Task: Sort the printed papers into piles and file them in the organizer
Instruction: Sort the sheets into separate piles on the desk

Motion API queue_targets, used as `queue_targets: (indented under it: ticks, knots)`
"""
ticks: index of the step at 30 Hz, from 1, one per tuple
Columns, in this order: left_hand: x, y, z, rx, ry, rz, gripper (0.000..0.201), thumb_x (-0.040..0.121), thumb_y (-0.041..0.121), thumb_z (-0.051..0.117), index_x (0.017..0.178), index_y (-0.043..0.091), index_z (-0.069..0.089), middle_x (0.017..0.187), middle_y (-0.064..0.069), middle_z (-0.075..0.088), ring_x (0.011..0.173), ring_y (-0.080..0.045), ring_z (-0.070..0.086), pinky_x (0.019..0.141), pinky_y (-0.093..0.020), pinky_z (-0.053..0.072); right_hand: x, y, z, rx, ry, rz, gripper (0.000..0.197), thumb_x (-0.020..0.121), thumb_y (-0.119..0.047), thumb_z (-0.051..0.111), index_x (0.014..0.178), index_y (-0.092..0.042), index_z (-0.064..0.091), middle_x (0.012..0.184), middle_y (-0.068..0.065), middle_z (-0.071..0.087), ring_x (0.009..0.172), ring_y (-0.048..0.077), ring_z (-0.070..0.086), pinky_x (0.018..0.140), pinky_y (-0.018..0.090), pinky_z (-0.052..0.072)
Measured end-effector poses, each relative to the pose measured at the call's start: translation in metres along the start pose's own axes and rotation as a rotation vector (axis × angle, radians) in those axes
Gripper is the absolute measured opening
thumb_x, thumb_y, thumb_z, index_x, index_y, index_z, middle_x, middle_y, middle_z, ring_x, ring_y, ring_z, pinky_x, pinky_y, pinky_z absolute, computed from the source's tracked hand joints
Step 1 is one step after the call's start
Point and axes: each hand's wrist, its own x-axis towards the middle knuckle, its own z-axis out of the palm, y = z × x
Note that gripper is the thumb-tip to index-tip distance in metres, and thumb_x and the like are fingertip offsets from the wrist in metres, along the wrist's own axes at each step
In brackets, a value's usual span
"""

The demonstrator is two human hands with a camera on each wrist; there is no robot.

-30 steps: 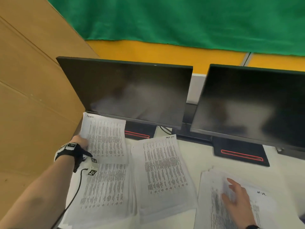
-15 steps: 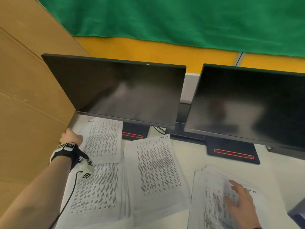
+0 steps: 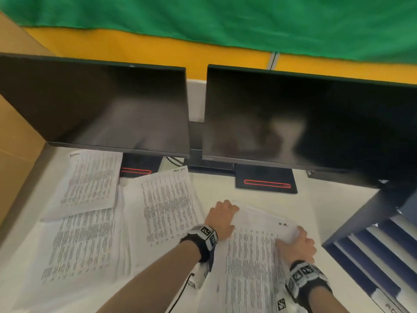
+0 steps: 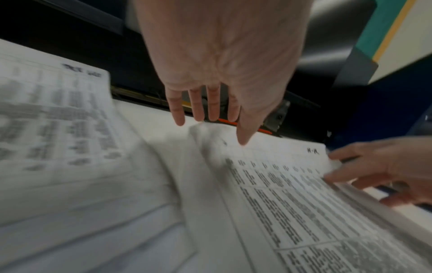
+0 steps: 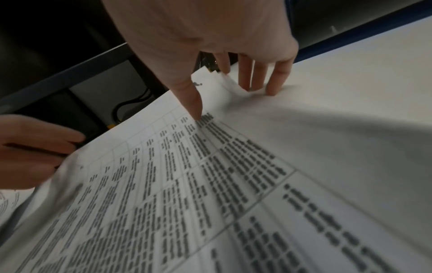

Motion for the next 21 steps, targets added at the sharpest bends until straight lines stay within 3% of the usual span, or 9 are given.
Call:
queue_targets:
  ticks: [4,8,11,15,18,21]
  knots:
    - [0.012,0.005,0.013,0.139,0.005,0.006,0.036,0.084,0.014,0.051,0.120,0.018,0.046,0.120,-0.006,0.045,0.110,-0.026,0.043,0.093,-0.038,0.036,0.009,0.010,-0.004,0.225,-0.015,-0.113,0.051,0.081,-0.021,0.061,0.128,-0.014,0.040,0.123,0.017,0.049,0.114,0.036,0.047,0.096,0.044,0.040]
    - [0.016,0.001,0.017,0.098,0.044,-0.013,0.023,0.084,0.019,0.052,0.107,0.019,0.051,0.112,-0.002,0.050,0.106,-0.022,0.046,0.091,-0.035,0.035,0.010,0.011,-0.011,0.267,0.017,-0.243,0.015,0.083,-0.024,0.062,0.091,-0.013,0.054,0.088,0.005,0.062,0.084,0.028,0.057,0.078,0.034,0.045]
    - [0.016,-0.002,0.018,0.052,0.038,-0.041,0.021,0.083,0.026,0.055,0.104,0.020,0.052,0.109,0.000,0.049,0.103,-0.021,0.046,0.088,-0.033,0.035,0.015,0.016,-0.016,0.161,0.025,-0.355,0.021,0.084,-0.024,0.061,0.073,-0.010,0.051,0.067,0.003,0.058,0.065,0.023,0.053,0.065,0.032,0.045]
    - [0.015,-0.007,0.019,0.000,-0.019,-0.074,0.023,0.083,0.026,0.054,0.105,0.021,0.051,0.109,0.000,0.050,0.103,-0.021,0.048,0.086,-0.034,0.037,0.021,0.021,-0.026,-0.058,0.007,-0.520,0.025,0.088,-0.028,0.055,0.070,-0.012,0.049,0.066,0.001,0.056,0.062,0.020,0.052,0.059,0.030,0.041]
    - [0.016,-0.007,0.015,-0.088,-0.020,-0.127,0.016,0.088,0.029,0.048,0.100,0.021,0.054,0.098,0.003,0.053,0.096,-0.020,0.052,0.084,-0.033,0.040,0.020,0.028,-0.030,-0.130,0.043,-0.618,0.024,0.092,-0.024,0.052,0.070,-0.015,0.054,0.071,-0.001,0.052,0.063,0.017,0.050,0.058,0.028,0.038]
    - [0.021,-0.005,0.009,-0.190,-0.020,-0.172,0.022,0.094,0.032,0.046,0.095,0.016,0.060,0.094,-0.002,0.059,0.085,-0.019,0.052,0.077,-0.030,0.040,0.016,0.039,-0.032,0.009,0.022,-0.651,0.019,0.092,-0.015,0.053,0.090,-0.014,0.071,0.083,0.002,0.057,0.069,0.017,0.055,0.067,0.029,0.046]
